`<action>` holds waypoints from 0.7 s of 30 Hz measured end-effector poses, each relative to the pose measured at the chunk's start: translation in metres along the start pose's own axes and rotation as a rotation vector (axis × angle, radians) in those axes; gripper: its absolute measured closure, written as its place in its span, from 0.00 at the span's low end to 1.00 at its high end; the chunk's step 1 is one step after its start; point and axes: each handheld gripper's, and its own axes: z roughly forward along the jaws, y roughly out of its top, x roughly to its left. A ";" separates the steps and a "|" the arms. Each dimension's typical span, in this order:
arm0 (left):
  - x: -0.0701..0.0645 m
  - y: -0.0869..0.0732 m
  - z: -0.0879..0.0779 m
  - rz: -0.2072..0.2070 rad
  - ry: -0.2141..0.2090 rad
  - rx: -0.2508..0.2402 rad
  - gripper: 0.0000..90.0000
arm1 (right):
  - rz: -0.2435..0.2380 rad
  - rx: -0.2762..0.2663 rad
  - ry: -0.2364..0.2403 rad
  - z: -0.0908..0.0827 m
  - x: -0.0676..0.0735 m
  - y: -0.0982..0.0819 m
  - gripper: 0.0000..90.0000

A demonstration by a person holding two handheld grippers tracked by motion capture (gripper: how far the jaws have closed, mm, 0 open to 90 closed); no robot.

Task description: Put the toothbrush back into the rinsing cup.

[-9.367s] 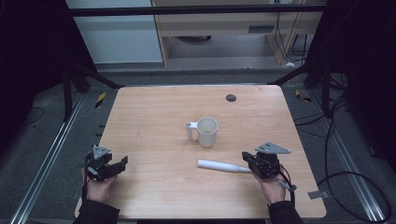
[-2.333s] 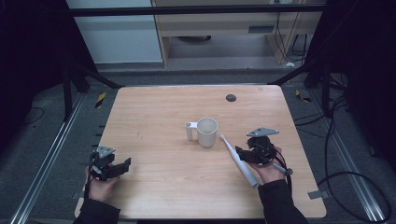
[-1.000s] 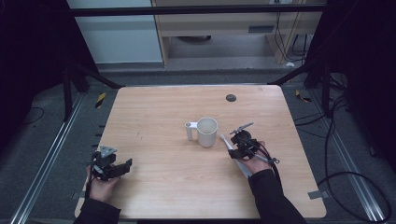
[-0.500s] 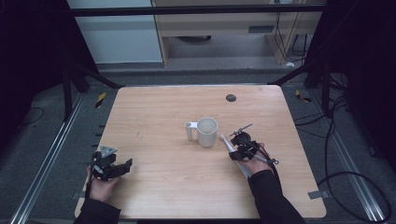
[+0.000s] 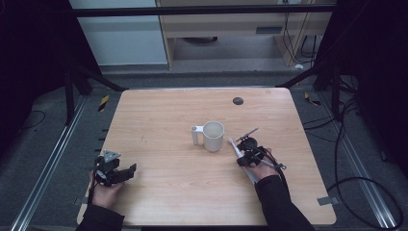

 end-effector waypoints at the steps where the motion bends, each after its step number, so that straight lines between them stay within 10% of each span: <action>1: 0.000 0.000 0.000 0.000 0.000 0.000 0.33 | -0.004 0.003 -0.006 0.000 0.000 0.000 0.71; 12: 0.000 0.000 0.000 0.000 -0.001 0.002 0.33 | 0.021 0.032 -0.007 -0.001 0.001 0.003 0.75; 21: -0.001 0.000 0.000 0.002 -0.001 0.001 0.33 | 0.055 -0.072 0.013 -0.024 -0.005 0.000 0.75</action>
